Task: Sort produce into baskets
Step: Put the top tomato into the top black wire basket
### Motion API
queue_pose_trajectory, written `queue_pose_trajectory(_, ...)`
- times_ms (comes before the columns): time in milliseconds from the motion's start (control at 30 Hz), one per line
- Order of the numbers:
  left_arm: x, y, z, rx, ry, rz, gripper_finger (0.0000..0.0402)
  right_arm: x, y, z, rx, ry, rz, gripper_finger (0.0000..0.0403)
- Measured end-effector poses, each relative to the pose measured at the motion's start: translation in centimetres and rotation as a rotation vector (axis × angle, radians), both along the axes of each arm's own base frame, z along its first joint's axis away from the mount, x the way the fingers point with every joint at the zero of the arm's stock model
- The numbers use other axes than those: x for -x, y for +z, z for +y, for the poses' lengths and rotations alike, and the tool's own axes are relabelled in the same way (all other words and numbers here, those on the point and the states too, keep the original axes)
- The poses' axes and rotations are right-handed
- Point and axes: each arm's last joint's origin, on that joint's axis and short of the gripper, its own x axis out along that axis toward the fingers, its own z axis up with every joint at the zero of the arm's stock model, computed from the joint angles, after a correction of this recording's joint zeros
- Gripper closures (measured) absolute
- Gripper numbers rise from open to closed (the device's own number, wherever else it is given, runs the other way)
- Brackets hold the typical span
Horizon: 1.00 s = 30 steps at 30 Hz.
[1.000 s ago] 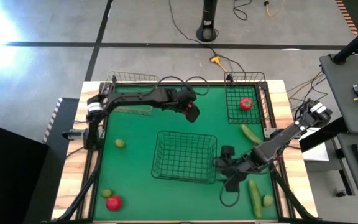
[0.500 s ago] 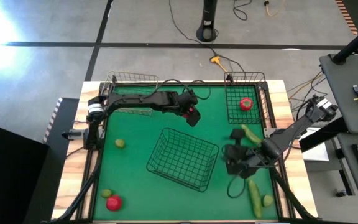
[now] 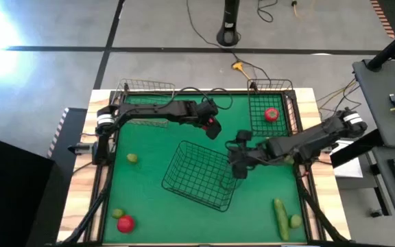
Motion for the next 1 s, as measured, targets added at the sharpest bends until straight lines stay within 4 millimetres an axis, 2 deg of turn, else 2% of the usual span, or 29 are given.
queue_pose_trajectory(167,-0.2,-0.4,0.1,-0.004,-0.008,0.01,0.0118,-1.1,-0.5,0.2,-0.141,0.065,0.039,0.0035)
queue_pose_trajectory(333,-0.2,-0.4,0.2,-0.007,-0.009,0.005,0.0118,-2.0,1.1,1.4,-0.245,0.164,-0.003,0.0035)
queue_pose_trajectory(467,-0.2,-0.4,0.1,-0.008,-0.012,0.004,0.0118,-2.1,2.3,1.8,-0.197,0.208,-0.022,0.0035)
queue_pose_trajectory(533,-0.2,-0.4,0.0,-0.008,-0.014,0.005,0.0118,-2.1,2.3,1.5,-0.122,0.157,-0.025,0.0035)
queue_pose_trajectory(600,-0.2,-0.4,0.0,-0.009,-0.016,0.007,0.0118,-2.3,1.8,0.7,-0.065,0.083,-0.027,0.0035)
queue_pose_trajectory(700,-0.1,-0.5,0.1,-0.018,-0.036,0.029,0.0118,-3.3,0.2,-0.4,-0.12,0.042,-0.006,0.0035)
queue_pose_trajectory(867,0.1,-0.5,0.6,-0.021,-0.029,0.038,0.0118,-5.6,-1.9,-0.8,-0.228,0.108,-0.008,0.0035)
queue_pose_trajectory(1000,0.3,-0.8,0.4,-0.024,-0.048,0.064,0.0118,-7.2,-2.1,-0.3,-0.217,0.188,-0.013,0.0035)
